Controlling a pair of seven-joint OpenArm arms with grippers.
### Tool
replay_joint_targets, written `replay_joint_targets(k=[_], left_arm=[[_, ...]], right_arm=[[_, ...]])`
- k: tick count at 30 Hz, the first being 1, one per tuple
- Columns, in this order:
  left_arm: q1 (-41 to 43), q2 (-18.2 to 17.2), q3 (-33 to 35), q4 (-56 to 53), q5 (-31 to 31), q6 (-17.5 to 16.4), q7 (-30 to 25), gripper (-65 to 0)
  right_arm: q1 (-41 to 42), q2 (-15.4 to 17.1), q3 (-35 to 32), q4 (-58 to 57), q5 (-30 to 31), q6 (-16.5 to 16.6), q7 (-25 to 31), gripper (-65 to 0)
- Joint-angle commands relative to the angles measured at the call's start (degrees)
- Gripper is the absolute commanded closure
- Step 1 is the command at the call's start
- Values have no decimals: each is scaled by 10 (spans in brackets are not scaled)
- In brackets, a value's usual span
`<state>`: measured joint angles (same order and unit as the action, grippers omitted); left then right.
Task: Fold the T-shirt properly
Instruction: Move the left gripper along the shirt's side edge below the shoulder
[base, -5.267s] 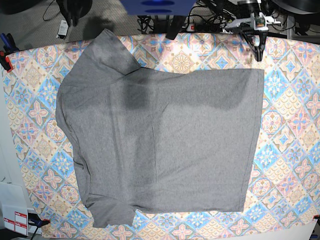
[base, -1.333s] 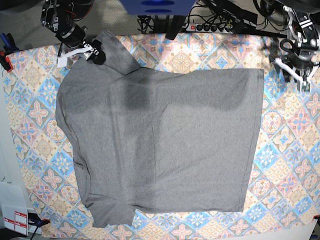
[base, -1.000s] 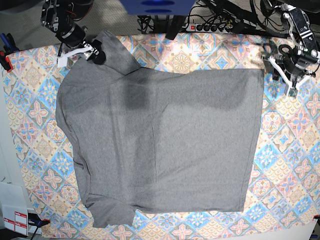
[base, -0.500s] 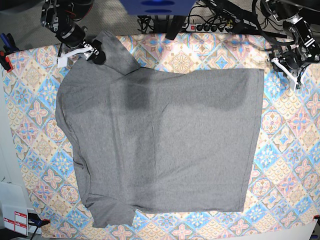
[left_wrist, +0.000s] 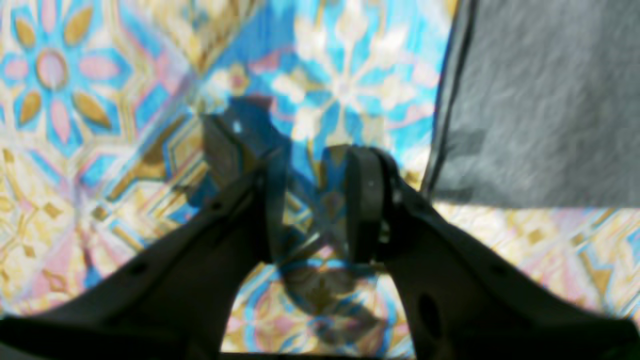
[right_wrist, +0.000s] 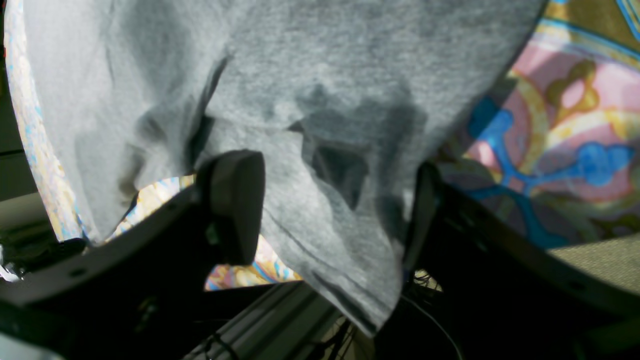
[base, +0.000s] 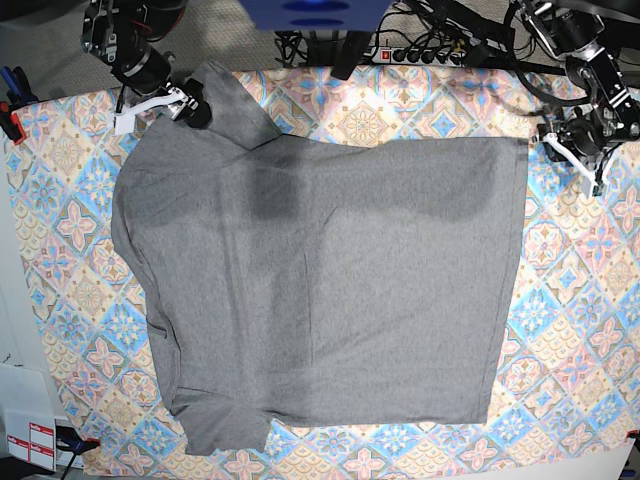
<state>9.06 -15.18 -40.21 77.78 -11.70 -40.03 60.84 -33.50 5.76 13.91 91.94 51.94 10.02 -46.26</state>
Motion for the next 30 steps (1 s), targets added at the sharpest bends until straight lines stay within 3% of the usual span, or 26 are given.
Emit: replay_joint_targets(k=[1,6,12,18,25,30], left_arm=[[-6,-5,2,6,-2,0,-1,-203],[-27,-6,71,-54,-4,0,-4,-203],[-39,0,77,-113,-7,0,-27,-203],[-37,3,141,-116,-4,0,-13,-203],[-9,11,147,-116,-3,0,-4,-203],[22,7,200,-115,-5,0,-8,-203]], right_arm=[[-7,4,-1,4,-4,-4,-13,-393],[-7,6,-1,4,-5,-4,-13,-393],[-7,6,-1,5,-5,-4,-13,-393],[-7,7,-1,5,-5,-4,-13,-393],[-6,7,-1,5,-5,-4,-13,-393],[-6,7,-1,5,-5,-4,-13,-393]])
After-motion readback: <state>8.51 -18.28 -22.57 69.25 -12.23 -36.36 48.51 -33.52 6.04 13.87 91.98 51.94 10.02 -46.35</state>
